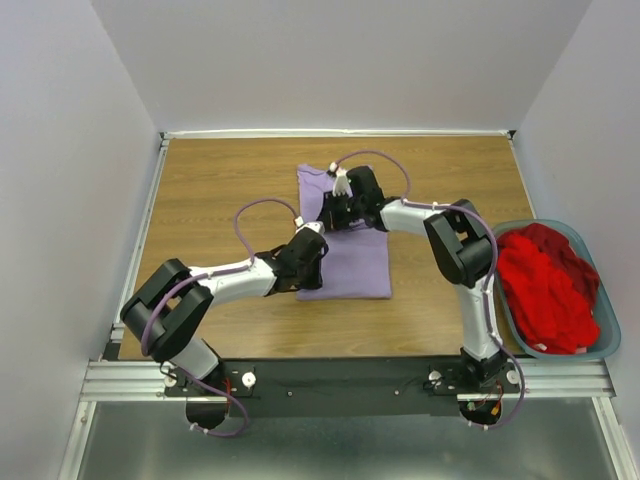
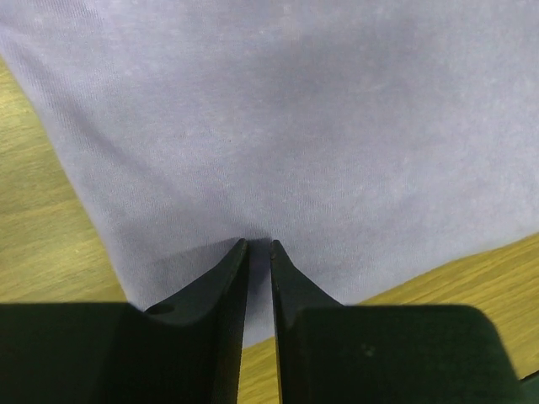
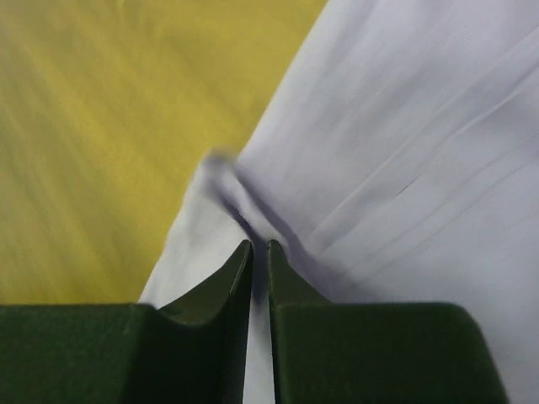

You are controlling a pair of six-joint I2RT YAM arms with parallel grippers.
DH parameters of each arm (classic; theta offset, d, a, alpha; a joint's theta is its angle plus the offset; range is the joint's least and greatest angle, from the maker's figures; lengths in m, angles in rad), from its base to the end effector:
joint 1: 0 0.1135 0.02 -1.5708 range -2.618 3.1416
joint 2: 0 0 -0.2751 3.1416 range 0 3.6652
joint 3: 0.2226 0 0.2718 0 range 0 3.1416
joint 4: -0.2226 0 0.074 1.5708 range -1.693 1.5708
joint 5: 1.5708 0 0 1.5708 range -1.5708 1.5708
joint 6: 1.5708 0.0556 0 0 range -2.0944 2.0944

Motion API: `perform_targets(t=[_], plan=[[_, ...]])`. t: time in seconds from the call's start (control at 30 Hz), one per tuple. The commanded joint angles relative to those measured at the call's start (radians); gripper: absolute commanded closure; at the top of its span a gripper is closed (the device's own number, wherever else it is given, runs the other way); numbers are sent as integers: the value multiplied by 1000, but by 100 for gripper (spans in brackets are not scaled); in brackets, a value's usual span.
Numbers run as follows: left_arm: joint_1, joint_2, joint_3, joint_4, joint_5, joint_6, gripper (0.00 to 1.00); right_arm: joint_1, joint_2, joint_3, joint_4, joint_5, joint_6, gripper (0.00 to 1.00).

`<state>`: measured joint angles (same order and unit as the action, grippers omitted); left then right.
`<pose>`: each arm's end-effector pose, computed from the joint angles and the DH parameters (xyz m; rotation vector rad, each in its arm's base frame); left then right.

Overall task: Fold and stack the t-shirts
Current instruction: Fold the tshirt

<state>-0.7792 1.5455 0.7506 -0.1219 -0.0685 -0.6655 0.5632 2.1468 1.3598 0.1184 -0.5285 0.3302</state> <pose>0.2306 -0.2224 0.1386 0.1158 2.5582 -0.5084 0.4038 0.2881 0.1232 -0.5745 2.2803 1.0569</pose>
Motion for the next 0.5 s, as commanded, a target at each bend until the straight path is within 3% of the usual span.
perform_targets(t=[0.0, 0.1, 0.2, 0.27, 0.47], plan=[[-22, -19, -46, -90, 30, -19, 76, -83, 93, 151, 29, 108, -2, 81], [-23, -33, -54, -93, 27, -26, 76, -118, 128, 275, 6, 98, 36, 80], [-23, -51, -50, -104, 16, -32, 73, -143, 78, 283, -14, 62, 53, 77], [-23, -84, -48, -107, -7, -40, 72, -143, 23, 239, -14, 41, 56, 75], [-20, -232, -10, -136, -77, -65, 53, -149, -255, -74, -13, -80, 113, 72]])
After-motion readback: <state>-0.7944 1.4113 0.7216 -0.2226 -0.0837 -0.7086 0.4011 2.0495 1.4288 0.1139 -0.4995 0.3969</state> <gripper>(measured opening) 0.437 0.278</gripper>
